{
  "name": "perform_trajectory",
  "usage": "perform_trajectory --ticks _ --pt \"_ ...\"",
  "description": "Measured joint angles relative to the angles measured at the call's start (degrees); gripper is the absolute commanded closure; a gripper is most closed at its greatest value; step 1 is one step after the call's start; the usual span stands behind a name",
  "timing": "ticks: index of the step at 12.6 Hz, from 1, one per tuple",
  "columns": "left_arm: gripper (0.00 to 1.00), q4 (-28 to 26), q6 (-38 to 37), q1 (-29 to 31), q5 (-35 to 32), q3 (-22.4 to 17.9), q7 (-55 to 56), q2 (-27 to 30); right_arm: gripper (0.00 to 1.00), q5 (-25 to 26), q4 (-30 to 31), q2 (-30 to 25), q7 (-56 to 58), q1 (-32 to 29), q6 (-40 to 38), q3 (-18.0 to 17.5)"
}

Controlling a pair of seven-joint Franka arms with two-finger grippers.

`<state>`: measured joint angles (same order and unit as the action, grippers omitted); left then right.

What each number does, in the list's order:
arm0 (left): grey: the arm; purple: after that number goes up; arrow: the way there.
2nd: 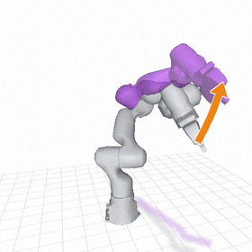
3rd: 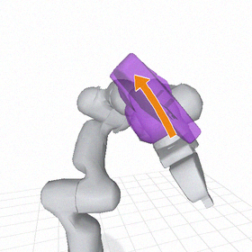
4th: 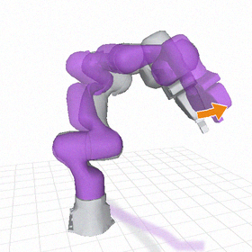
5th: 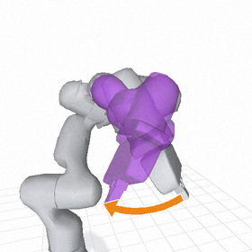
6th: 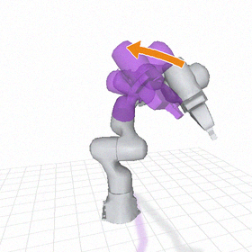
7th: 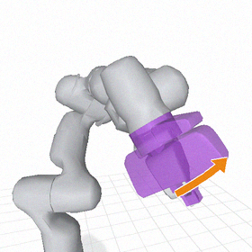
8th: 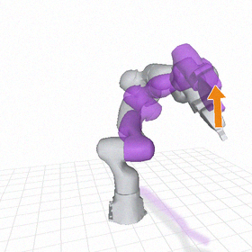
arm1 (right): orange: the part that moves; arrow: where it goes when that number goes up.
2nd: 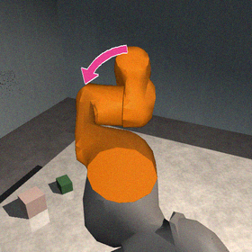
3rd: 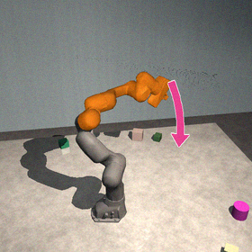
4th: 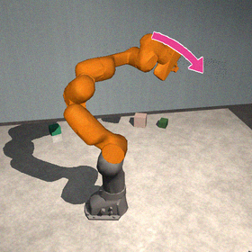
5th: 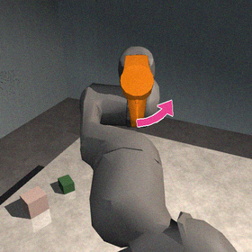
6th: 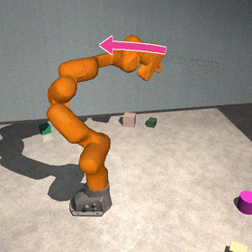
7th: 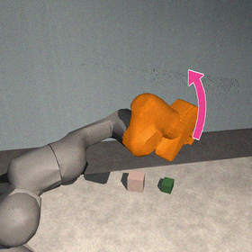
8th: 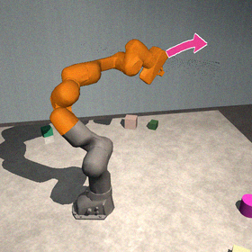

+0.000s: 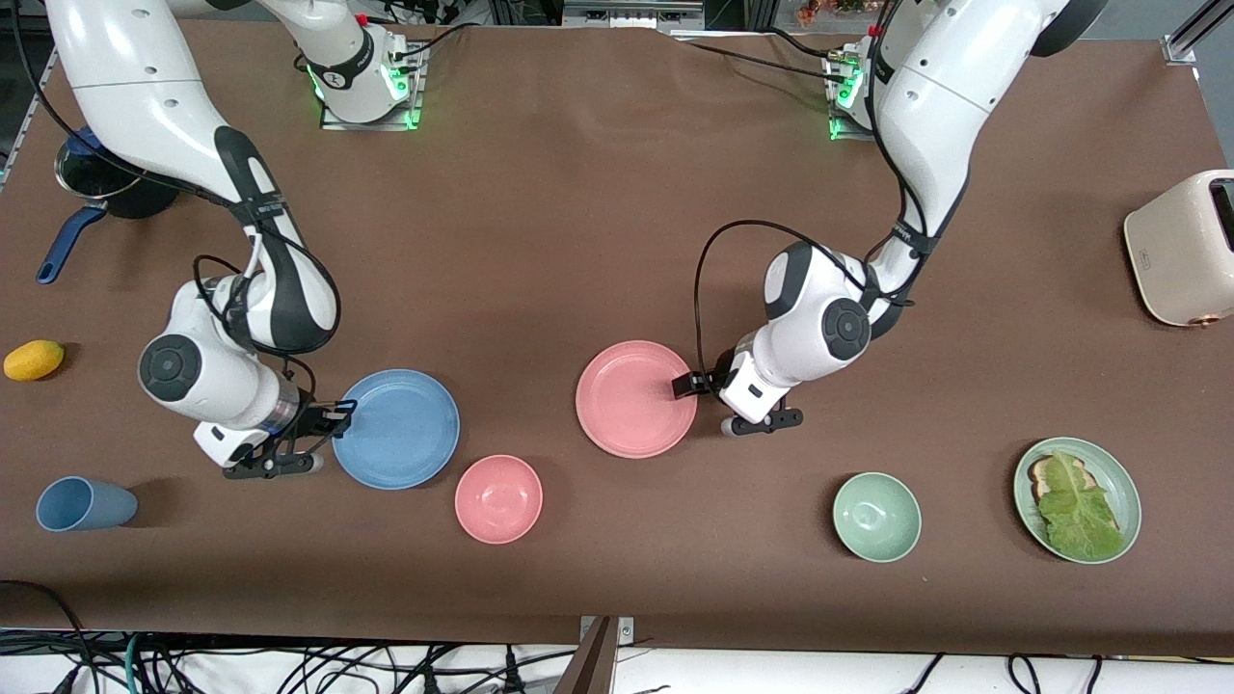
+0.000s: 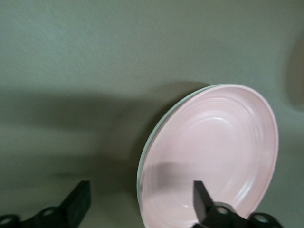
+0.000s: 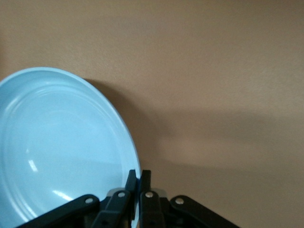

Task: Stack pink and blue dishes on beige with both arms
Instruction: 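Lower the pink plate onto the beige plate and open the left gripper, then carry blue plate onto pink plate with the right gripper while the left gripper withdraws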

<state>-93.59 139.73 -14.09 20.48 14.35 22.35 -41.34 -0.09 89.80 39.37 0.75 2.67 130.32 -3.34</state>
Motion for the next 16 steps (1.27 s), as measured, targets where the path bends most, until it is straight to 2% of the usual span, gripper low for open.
perform_trajectory --ticks 3,6,7,10,13,16 --pt "0.0 0.92 -12.52 2.63 -1.61 -0.85 -0.31 5.07 1.0 0.0 -4.19 -0.93 0.0 0.08 -6.47 -0.1" --pt "0.0 0.91 -19.82 4.34 -14.03 -1.47 -0.59 8.42 1.0 -0.02 -7.64 -2.06 -0.05 0.96 -12.57 -0.69" --pt "0.0 0.92 -21.93 5.12 -16.02 -1.52 -2.07 9.32 1.0 -0.1 -9.22 -2.27 -0.4 1.36 -15.14 -1.21" --pt "0.0 0.91 -26.68 10.76 -16.95 -2.07 -12.14 11.86 1.0 -0.42 -13.06 -2.51 -3.97 2.1 -19.72 -4.04" --pt "0.0 0.93 -29.41 18.3 -16.97 -2.66 -19.54 13.48 1.0 -0.47 -13.47 -2.46 -12.31 3.11 -19.91 -8.12" --pt "0.0 1.22 -31.82 21.46 -16.97 -2.79 -21.56 16.89 1.0 -0.5 -13.45 -1.93 -23.22 8.16 -17.86 -9.74"
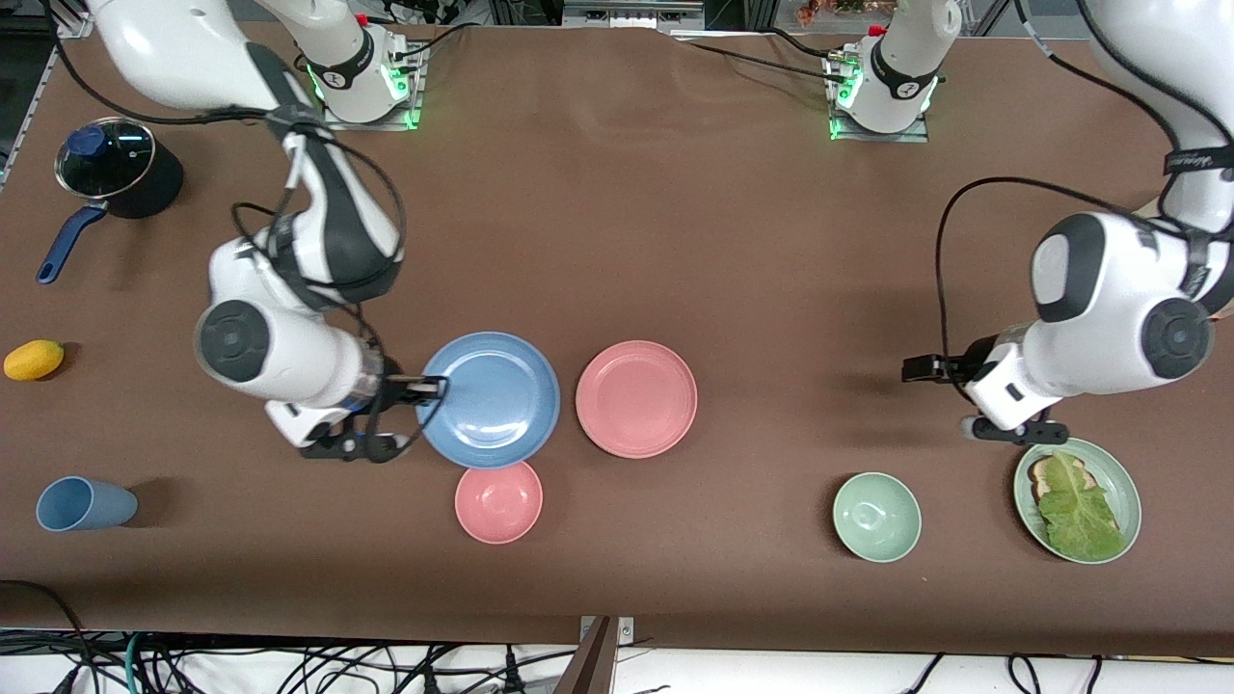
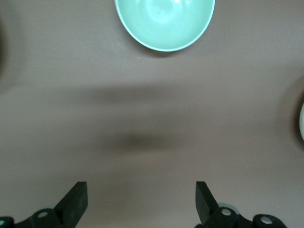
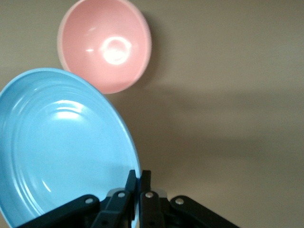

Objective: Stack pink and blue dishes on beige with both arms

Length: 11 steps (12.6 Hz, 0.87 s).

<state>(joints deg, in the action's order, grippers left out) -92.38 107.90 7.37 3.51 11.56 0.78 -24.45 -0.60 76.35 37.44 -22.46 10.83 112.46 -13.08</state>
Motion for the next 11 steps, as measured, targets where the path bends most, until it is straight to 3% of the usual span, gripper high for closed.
perform_trajectory --ticks 3,7,11 --pt "0.0 3.72 -6.89 -0.05 0.0 0.17 0.0 4.49 1.0 0.0 0.02 1.9 -9.29 6.09 4.3 -0.13" --pt "0.0 10.3 -13.34 0.1 0.0 -0.28 0.03 6.32 1.0 0.0 0.07 4.86 -18.6 11.03 8.96 -0.15" --pt "0.0 11.78 -19.84 0.26 0.0 -0.5 0.03 10.96 1.0 0.0 0.11 7.4 -24.86 14.45 12.51 -0.14"
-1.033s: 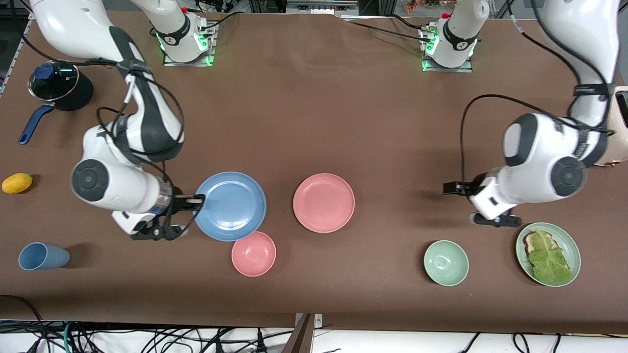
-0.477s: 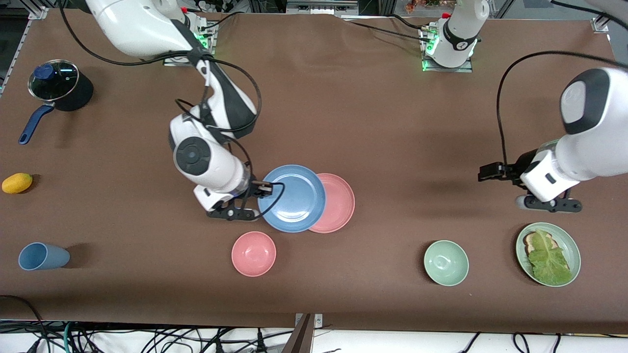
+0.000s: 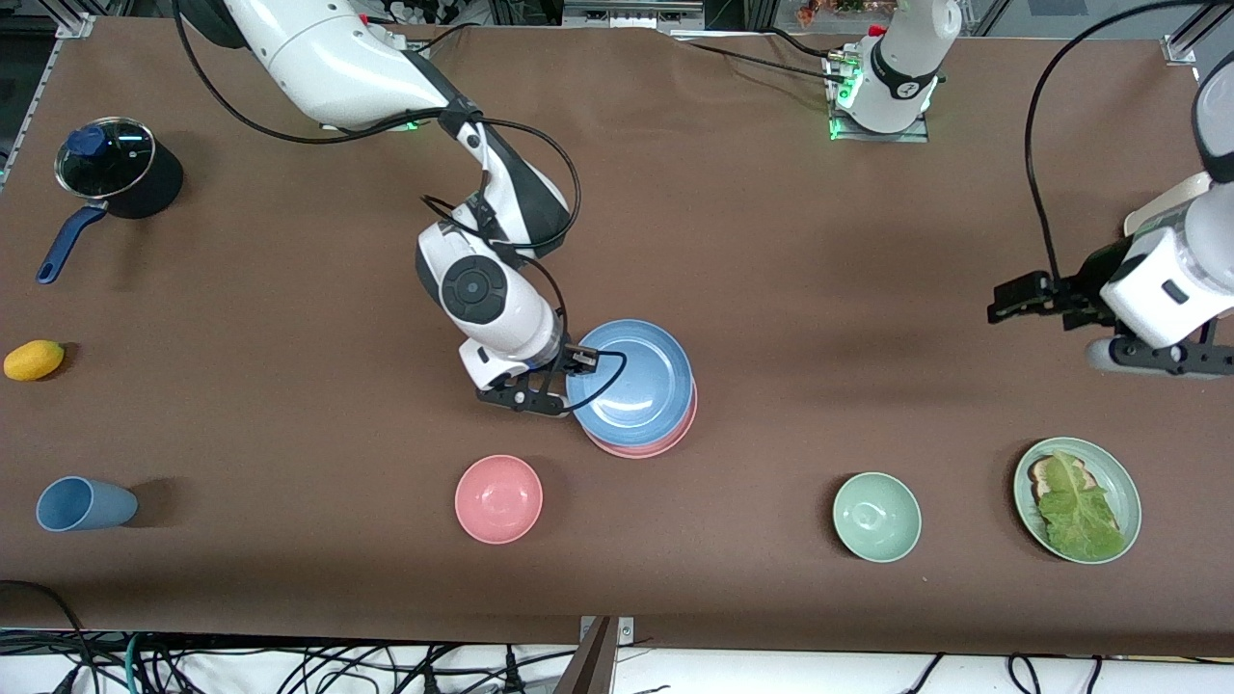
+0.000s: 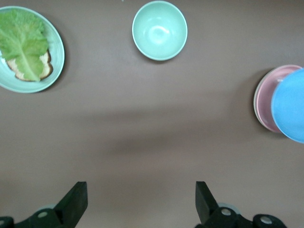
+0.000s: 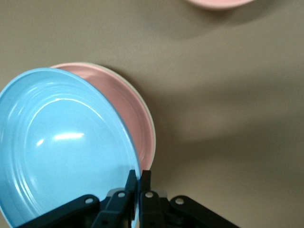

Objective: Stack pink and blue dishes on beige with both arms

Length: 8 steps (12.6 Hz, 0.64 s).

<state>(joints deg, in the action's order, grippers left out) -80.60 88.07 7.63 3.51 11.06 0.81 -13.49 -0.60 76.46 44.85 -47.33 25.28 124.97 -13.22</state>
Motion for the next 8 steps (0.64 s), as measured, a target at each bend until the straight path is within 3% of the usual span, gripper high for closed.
perform_trajectory --ticks 8 --pt "0.0 -0.06 -7.25 -1.4 -1.33 -1.1 0.21 7.69 1.0 1.36 0.0 2.87 -1.38 0.96 3.41 0.81"
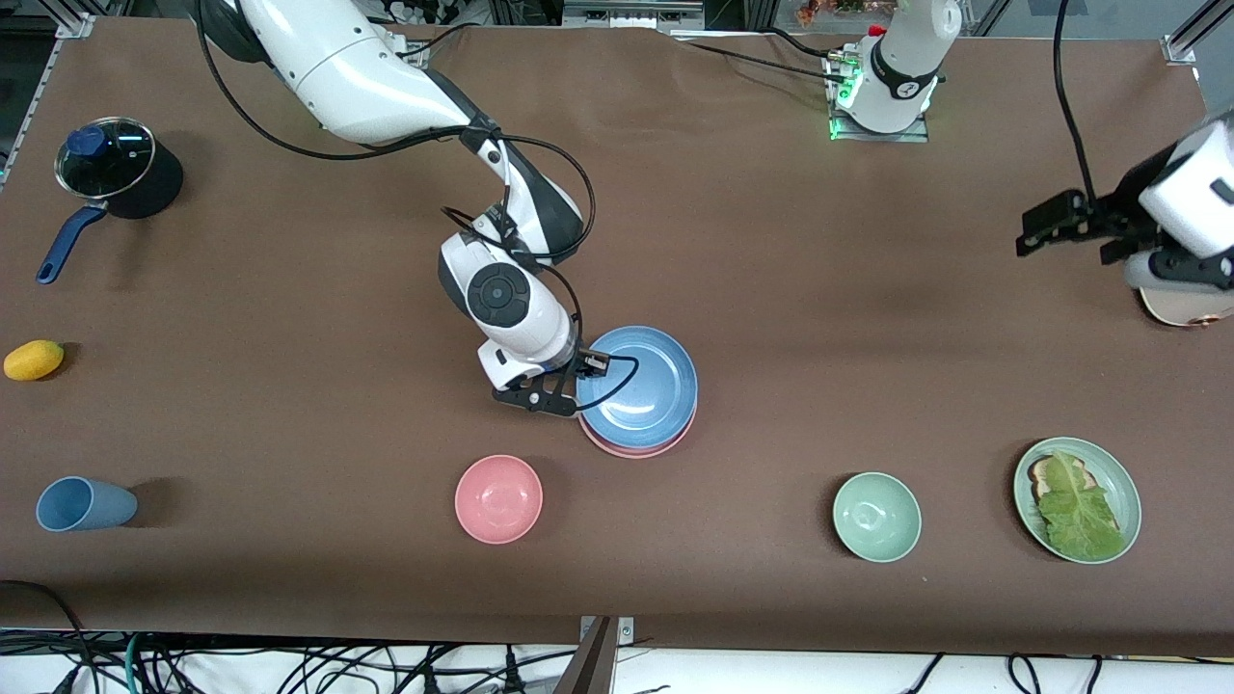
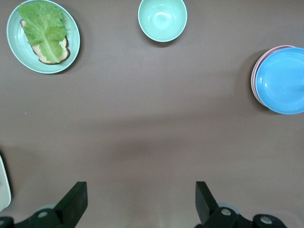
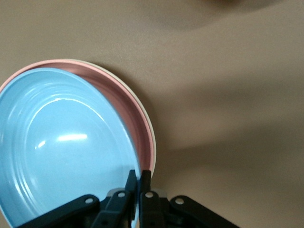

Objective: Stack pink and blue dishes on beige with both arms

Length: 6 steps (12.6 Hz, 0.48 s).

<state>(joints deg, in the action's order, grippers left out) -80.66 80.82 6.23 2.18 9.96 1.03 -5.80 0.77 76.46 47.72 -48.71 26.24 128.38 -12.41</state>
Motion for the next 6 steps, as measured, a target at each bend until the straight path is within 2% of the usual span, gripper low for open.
perform_trajectory --ticks 2,3,4,6 --pt "0.0 -0.54 -1.31 -1.0 -0.01 -2.37 0.01 0.71 0.71 0.04 0.0 0.57 0.0 0.0 1.31 0.01" --pt "0.0 -1.05 -1.33 -1.87 -0.01 -4.22 -0.1 0.66 0.66 0.05 0.0 0.76 0.0 -0.01 1.67 0.02" --pt "0.0 -1.6 -1.33 -2.8 -0.01 -6.28 -0.57 0.64 0.58 0.05 0.0 0.79 0.0 -0.02 1.8 0.02" --pt "0.0 -2.49 -1.33 -3.51 -0.01 -8.13 -2.65 0.62 0.28 0.09 -0.24 0.77 0.06 -0.03 2.13 0.33"
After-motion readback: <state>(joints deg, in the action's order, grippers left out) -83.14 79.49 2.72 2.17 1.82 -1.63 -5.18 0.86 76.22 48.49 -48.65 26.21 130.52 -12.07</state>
